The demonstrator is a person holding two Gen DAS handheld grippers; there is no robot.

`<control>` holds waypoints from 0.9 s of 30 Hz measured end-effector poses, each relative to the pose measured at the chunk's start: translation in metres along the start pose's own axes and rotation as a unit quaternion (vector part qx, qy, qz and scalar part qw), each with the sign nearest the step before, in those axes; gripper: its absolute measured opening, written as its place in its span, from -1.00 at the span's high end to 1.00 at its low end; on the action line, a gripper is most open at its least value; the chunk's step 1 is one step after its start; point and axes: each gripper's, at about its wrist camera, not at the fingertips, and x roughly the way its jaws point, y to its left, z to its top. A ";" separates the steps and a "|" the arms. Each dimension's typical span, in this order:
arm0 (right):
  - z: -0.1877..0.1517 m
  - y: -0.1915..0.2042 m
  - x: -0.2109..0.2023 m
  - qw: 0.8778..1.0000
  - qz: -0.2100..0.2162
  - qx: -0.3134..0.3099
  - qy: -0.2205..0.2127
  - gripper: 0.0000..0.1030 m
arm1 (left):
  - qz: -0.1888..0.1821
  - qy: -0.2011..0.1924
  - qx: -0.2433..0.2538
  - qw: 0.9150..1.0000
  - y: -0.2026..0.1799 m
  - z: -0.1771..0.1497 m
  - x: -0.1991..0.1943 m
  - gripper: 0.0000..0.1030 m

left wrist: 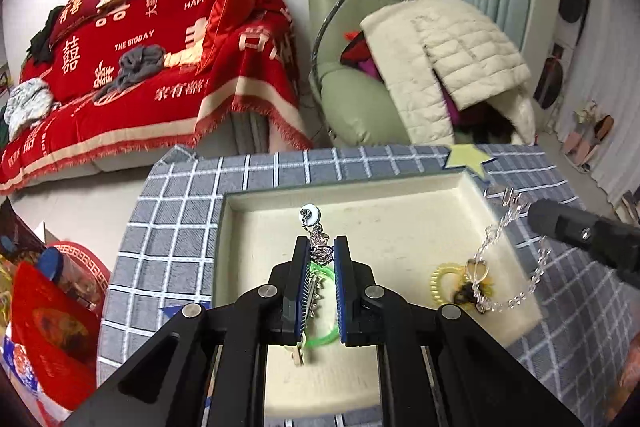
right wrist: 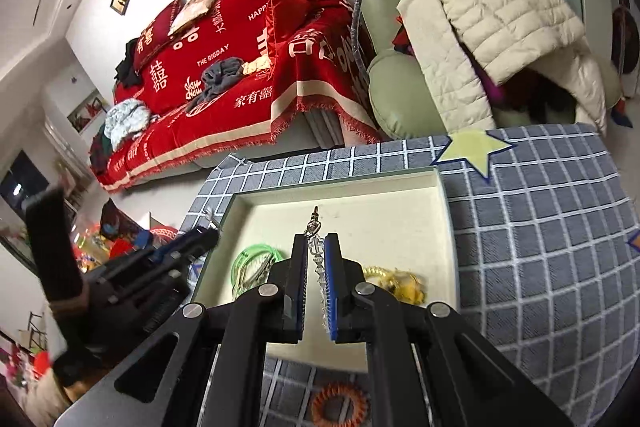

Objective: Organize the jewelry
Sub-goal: 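Carry the keychain over the green bangle while the right tool carries the crystal chain over the coil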

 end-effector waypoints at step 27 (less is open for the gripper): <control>-0.026 -0.042 0.067 0.992 -0.107 -0.012 0.059 -0.30 | 0.066 0.042 0.042 0.996 -0.012 -0.028 0.055 0.36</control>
